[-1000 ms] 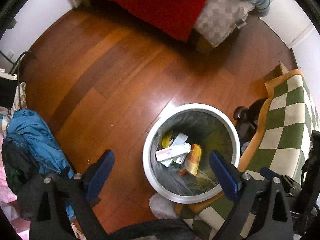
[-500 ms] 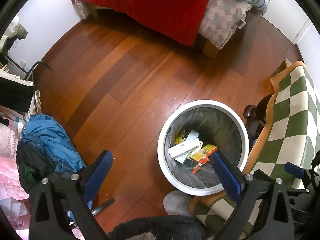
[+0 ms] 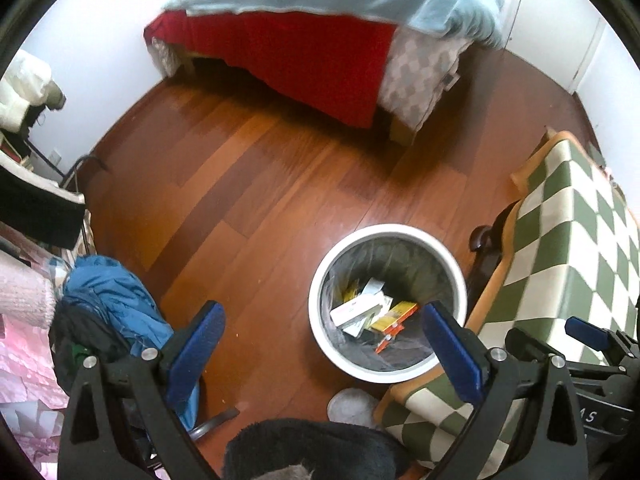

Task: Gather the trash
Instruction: 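Move both tools back over the table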

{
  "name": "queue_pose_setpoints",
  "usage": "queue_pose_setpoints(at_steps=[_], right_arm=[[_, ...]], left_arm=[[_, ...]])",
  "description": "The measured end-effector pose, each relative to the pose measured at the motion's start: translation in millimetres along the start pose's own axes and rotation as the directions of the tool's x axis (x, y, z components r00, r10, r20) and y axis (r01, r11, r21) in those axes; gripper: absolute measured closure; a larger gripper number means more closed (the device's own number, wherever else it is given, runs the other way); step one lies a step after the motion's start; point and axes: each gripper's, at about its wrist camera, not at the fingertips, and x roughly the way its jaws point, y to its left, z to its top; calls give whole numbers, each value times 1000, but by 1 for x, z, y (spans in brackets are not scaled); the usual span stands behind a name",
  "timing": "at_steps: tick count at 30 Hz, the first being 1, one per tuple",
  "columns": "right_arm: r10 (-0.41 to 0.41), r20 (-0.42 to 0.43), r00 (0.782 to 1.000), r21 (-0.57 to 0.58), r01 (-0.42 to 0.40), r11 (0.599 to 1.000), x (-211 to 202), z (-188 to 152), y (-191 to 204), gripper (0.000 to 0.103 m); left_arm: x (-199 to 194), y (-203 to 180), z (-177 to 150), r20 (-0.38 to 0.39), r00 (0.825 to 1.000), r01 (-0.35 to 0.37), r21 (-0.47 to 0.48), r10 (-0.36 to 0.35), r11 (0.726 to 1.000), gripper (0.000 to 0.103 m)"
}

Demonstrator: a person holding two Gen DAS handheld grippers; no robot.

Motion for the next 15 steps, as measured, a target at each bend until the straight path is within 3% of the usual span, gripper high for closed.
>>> queue_pose_setpoints(at_steps=[8,12,15], right_arm=[[109,155,982,93,-125,988,-82,-12,-44,2],[162,246,956,153,-203,967,-128,-23,-91,2],[157,296,942,201,-222,954,-159,-34,-136,2]], left_arm=[[-73,-38,13,140,990,16,26,-19,1000,2],[-96,-78,17,184,981,44,65,-55,997,2],[-99,-125,18,189,977,76,123,-99,990,2]])
